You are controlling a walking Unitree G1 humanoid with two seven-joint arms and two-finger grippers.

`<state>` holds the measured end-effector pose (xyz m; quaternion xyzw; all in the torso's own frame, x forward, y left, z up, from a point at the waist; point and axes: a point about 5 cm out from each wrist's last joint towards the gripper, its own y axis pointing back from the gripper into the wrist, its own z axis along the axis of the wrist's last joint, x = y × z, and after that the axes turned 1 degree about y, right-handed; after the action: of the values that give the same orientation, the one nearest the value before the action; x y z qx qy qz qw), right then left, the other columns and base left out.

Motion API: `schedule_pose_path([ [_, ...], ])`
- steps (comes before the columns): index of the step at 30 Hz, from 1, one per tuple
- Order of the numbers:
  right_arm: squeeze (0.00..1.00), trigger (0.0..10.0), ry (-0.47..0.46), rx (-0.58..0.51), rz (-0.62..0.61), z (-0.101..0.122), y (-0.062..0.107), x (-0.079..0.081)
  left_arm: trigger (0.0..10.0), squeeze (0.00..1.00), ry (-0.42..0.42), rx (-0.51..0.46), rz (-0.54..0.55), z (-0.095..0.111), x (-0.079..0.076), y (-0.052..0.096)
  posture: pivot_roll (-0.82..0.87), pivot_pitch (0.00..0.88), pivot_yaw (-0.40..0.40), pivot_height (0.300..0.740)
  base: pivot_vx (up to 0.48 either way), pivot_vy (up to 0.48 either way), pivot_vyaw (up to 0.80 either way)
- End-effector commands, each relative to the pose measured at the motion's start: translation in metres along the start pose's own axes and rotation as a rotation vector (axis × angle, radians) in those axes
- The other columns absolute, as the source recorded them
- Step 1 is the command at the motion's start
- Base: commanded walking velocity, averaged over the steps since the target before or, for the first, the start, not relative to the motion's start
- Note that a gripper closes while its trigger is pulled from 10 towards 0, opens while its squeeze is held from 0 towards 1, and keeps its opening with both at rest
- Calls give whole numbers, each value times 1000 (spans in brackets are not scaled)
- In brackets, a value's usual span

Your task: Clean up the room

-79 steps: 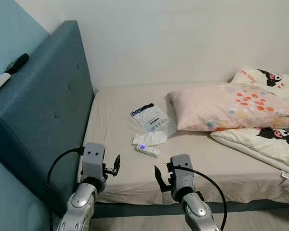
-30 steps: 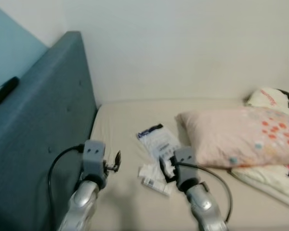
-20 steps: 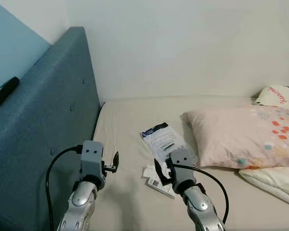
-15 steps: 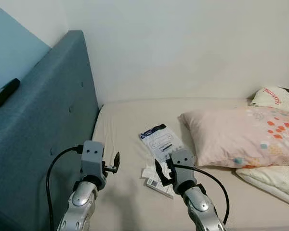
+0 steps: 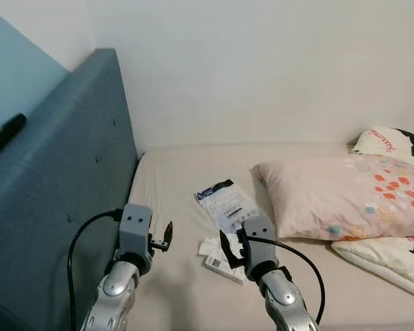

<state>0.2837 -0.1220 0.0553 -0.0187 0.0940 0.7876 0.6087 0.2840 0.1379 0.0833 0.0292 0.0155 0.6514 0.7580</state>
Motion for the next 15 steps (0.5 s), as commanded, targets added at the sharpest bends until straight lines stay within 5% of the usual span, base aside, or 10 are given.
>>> schedule_pose_path([
  [1, 0, 10000, -19, 50, -30, -8, 3, -4, 10000, 0, 2, 31, -24, -5, -5, 0, 0, 83, 6, 740, 0, 0, 0],
  [15, 0, 10000, -35, 74, -71, -9, 1, -10, 10000, 0, -18, 42, -35, -6, -2, -2, 0, 86, 5, 740, 0, 0, 0],
])
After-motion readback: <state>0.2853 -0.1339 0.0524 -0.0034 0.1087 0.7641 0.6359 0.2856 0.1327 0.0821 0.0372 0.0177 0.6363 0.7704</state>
